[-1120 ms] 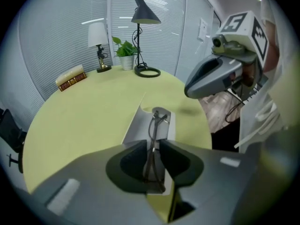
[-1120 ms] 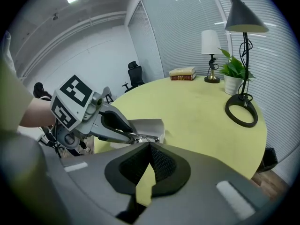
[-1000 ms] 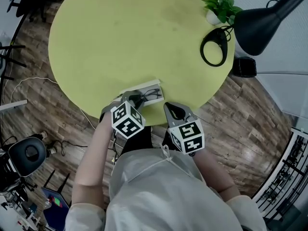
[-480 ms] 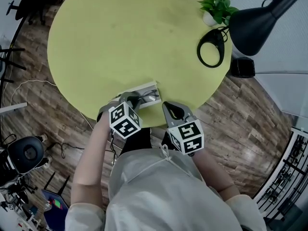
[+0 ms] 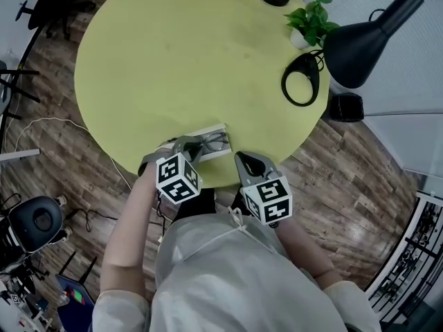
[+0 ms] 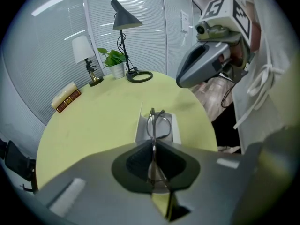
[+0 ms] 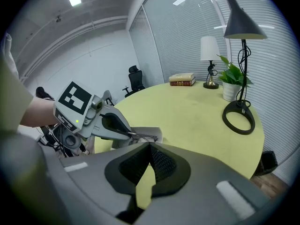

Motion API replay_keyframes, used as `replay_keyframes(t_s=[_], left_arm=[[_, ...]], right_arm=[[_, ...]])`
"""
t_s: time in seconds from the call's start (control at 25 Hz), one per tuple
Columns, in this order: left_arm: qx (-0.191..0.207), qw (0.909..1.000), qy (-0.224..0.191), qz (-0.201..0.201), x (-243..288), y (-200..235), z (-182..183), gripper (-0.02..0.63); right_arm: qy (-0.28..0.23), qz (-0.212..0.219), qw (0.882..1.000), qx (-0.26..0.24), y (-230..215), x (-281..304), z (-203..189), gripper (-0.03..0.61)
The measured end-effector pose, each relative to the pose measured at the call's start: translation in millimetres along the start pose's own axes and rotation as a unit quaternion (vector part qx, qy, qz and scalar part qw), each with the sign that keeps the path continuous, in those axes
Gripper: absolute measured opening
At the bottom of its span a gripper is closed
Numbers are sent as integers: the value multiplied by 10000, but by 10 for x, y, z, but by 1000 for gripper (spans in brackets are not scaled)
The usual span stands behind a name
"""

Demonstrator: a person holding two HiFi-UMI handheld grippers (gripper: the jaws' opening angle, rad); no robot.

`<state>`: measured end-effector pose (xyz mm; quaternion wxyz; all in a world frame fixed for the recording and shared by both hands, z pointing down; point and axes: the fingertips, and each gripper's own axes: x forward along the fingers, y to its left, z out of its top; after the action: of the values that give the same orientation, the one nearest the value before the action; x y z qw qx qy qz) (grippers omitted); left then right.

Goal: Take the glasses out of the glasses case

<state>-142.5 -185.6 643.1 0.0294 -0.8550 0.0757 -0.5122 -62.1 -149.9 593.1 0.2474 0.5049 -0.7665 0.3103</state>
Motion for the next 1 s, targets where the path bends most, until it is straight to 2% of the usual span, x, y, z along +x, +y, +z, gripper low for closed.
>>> replay_keyframes(t_s=[0.36, 0.48, 0.68, 0.76, 0.84, 1.0], left_arm=[[-171, 9987, -348, 332, -252, 143, 225, 21], [-563, 9954, -607, 473, -407, 210, 313, 21], [-1353, 9822, -1053, 770, -623, 377, 399, 21], [-1627, 9756, -1204, 851, -691, 420, 418, 21], [-2005, 9643, -1406, 1003, -797, 471, 426, 23], [-2880, 9274, -1808, 1559, -1062, 645, 397, 23]], right_arm=[[-201, -94, 9997, 31, -100, -138, 191, -1], [-258, -50, 9996, -41, -87, -162, 284, 0], [-433, 33, 9987, -254, -87, -156, 528, 0], [-510, 33, 9982, -301, -100, -159, 629, -1], [-592, 39, 9976, -346, -94, -185, 727, -1], [-756, 126, 9956, -546, -57, -229, 928, -2]])
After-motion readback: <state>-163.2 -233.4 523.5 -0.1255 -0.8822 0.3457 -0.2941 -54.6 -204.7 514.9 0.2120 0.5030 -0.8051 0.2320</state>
